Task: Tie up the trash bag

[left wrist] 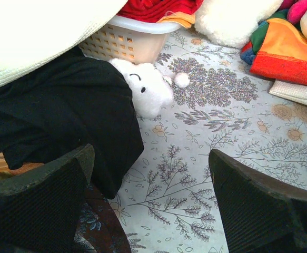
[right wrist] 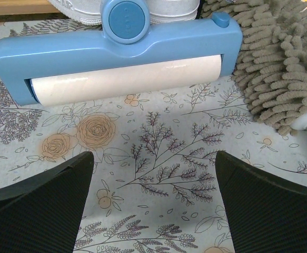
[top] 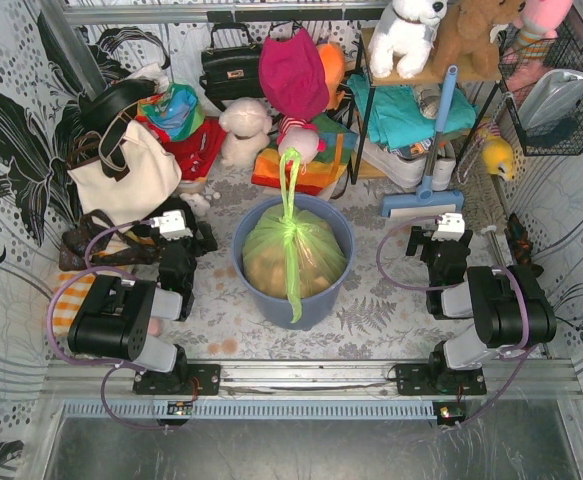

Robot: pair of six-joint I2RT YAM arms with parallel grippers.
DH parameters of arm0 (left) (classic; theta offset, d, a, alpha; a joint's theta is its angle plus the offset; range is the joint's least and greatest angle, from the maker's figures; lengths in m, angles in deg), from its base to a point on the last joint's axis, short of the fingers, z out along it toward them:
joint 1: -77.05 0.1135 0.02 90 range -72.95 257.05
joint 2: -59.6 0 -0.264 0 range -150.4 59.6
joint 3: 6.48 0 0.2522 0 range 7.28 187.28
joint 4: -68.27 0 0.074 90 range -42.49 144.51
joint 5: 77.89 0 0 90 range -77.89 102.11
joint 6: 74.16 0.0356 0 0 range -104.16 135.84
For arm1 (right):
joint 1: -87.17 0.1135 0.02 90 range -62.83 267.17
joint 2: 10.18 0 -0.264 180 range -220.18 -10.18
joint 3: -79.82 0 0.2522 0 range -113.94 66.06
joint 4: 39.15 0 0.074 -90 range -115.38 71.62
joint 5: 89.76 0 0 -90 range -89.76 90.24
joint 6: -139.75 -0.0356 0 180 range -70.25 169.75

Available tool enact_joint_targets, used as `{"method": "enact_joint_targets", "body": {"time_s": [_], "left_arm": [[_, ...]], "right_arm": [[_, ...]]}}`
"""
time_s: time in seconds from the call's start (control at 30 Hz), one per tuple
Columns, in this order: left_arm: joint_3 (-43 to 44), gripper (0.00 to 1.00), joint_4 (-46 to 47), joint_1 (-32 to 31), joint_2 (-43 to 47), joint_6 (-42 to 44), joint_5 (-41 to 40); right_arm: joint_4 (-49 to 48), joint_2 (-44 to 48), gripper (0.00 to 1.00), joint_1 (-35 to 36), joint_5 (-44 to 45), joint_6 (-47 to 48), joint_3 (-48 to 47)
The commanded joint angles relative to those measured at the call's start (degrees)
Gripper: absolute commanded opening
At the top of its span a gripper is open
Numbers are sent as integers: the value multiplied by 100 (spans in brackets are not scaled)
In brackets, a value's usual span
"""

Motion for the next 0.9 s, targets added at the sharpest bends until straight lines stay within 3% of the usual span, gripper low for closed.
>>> {"method": "enact_joint_targets", "body": {"time_s": [0.0,0.87], "left_arm": [[68,98,241,51,5,5,58],[100,98,224,56,-30,45,97]], "right_arm": [[-254,-8,97,-35,-27,-88,-24],[-337,-12,97,-35,60,-59,-4]]}}
